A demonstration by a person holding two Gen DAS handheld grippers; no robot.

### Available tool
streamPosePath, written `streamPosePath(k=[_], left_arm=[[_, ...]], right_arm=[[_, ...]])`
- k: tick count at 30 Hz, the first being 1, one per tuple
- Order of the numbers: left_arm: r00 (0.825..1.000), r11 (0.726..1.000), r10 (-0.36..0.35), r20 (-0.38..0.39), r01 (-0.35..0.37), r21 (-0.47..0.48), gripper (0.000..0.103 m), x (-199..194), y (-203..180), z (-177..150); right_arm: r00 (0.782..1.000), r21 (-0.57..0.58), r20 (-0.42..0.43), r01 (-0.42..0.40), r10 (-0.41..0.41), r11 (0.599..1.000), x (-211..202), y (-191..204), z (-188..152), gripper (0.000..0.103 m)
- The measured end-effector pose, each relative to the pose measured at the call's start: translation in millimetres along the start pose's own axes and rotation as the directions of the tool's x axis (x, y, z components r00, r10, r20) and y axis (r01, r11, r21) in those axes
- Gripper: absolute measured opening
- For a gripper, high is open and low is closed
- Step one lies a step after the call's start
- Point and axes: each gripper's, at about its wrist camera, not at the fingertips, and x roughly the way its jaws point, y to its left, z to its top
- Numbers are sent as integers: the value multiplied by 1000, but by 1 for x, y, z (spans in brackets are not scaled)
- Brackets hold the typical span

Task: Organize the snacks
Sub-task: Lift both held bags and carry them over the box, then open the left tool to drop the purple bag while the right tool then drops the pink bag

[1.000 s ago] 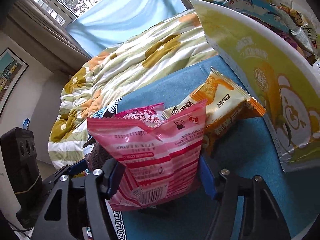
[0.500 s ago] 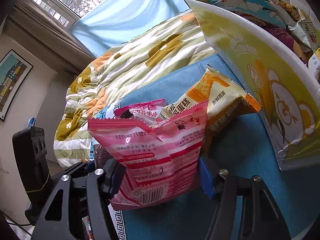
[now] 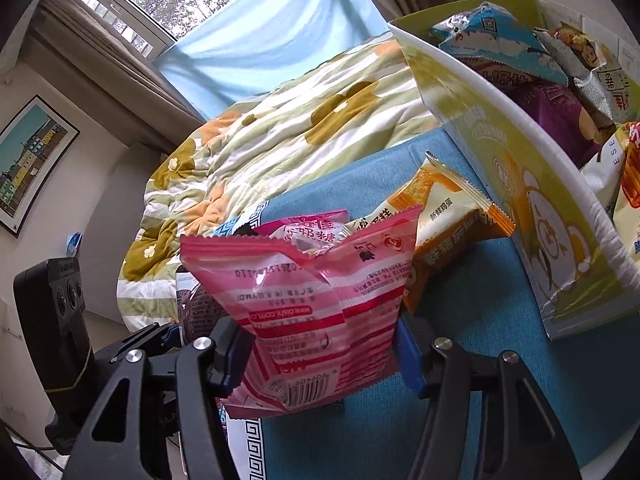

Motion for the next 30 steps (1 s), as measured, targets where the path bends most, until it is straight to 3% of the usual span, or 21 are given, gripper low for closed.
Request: streamPosePath(k=[9, 15, 21, 30], left_arm=[[994, 1000, -22, 105, 21, 20, 46, -57, -24, 34], [983, 999, -41, 179, 34, 41, 46, -76, -71, 77], [970, 994, -113, 214, 109, 29, 47, -60, -140, 118], [984, 994, -111, 139, 111, 4, 47, 10, -230, 156]], right_arm=[[994, -35, 107, 5, -1, 999, -66, 17, 13, 57], [981, -77, 193, 22, -7, 997, -117, 6, 37, 57], [972, -117, 231, 66, -38, 991, -159, -37, 70, 57], [964, -118, 255, 104, -71, 987, -202, -119, 106, 57]])
